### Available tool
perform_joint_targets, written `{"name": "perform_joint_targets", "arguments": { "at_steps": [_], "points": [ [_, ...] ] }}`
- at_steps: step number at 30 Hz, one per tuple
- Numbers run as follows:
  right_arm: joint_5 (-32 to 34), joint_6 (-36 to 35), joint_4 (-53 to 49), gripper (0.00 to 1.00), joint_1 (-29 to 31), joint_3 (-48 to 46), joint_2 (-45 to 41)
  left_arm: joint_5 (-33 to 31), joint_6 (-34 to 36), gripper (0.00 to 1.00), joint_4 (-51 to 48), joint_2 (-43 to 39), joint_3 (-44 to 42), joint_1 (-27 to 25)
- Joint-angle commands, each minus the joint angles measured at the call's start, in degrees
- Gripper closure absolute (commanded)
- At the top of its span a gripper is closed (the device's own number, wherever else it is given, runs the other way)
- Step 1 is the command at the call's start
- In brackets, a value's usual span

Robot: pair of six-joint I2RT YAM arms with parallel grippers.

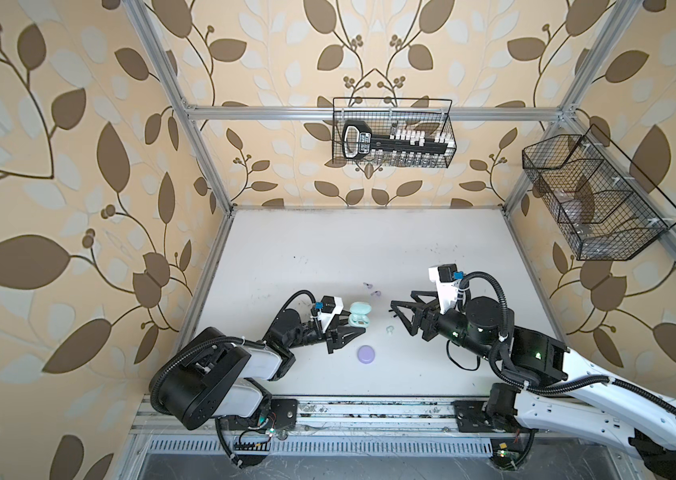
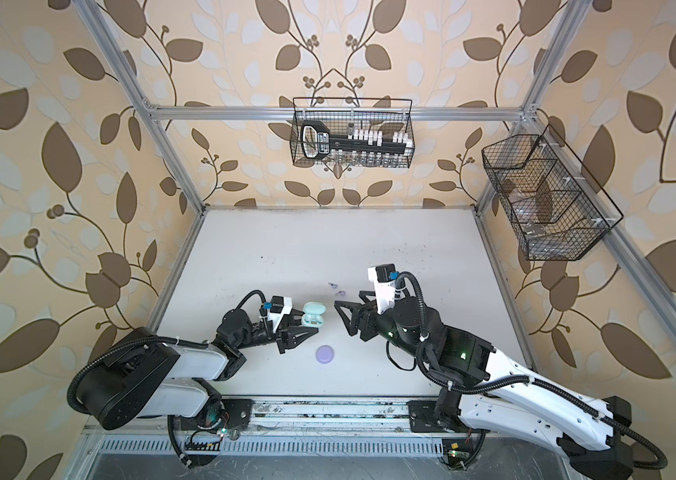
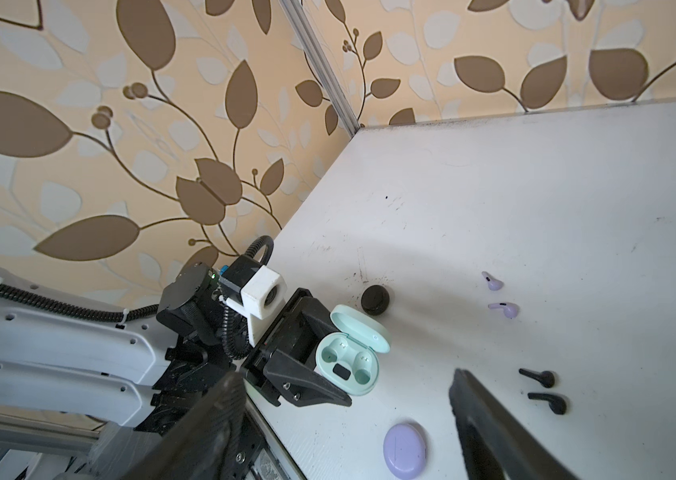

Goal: Insert the wireless bluetooth earbuds into the charging case
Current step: 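Release the lid and draw the right gripper back from the open case, then swing the right gripper over the pale green earbuds on the table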

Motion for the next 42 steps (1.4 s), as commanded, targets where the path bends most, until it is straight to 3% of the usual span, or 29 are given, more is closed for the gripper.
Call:
{"name": "perform_joint_targets", "arguments": {
  "at_steps": [1, 10, 14, 18, 19, 20, 24, 28, 31, 33, 36, 38, 40, 42],
  "points": [
    [3.24, 1.12, 0.45, 0.19, 1.65, -1.01, -2.88, 0.12, 3.69, 1.00, 4.75, 0.12, -1.10, -0.65],
    [4.84, -0.08, -1.43, 0.21, 2.26, 0.18, -1.59, -0.90, 4.79, 1.00, 4.72, 1.57, -2.42, -0.97],
    [9.43, 0.55, -2.82, 0.20, 2.53, -0.53, 1.13, -2.07, 5.14, 1.00, 4.70, 0.63, -3.49, -1.11],
    [16.47, 5.29, -9.12, 0.25, 2.08, -0.28, 3.84, -3.31, 4.63, 1.00, 4.75, 0.53, -3.54, -1.19],
    [18.88, 10.49, -13.89, 0.16, 1.61, 0.46, 4.81, -3.84, 4.45, 1.00, 4.73, 0.52, -3.65, -1.14],
    [19.23, 12.84, -17.42, 0.15, 0.50, 1.40, 5.87, -4.22, 4.29, 1.00, 4.74, 0.46, -3.79, -1.22],
    [19.55, 11.75, -21.26, 0.13, -0.09, 0.72, 8.12, -4.53, 3.83, 1.00, 4.74, 0.09, -4.19, -1.19],
    [12.60, 9.60, -18.95, 0.13, -3.06, -1.00, 9.24, -3.75, 3.04, 1.00, 4.69, -1.48, -4.58, -1.37],
    [13.87, 13.87, -20.31, 0.00, -4.36, 0.28, 10.09, -4.00, 2.73, 1.00, 4.60, -3.74, -5.38, -1.37],
    [11.59, 12.68, -17.88, 0.00, -4.85, -0.13, 9.79, -3.88, 2.51, 1.00, 4.17, -5.49, -5.89, -1.40],
    [14.07, 11.69, -18.99, 0.00, -4.45, 1.10, 9.91, -3.57, 2.29, 1.00, 2.86, -7.71, -5.95, -1.66],
    [19.11, 12.44, -18.25, 0.00, -2.79, 0.46, 8.33, -3.66, 2.25, 1.00, 1.95, -9.06, -5.84, -1.65],
    [13.41, 7.97, -15.28, 0.00, -4.35, -1.44, 6.31, -3.68, 2.16, 1.00, 1.10, -9.99, -5.95, -1.74],
    [7.53, 8.66, -18.04, 0.00, -9.51, -1.19, 6.18, -3.83, 2.15, 1.00, 0.77, -10.62, -6.29, -1.89]
  ]
}}
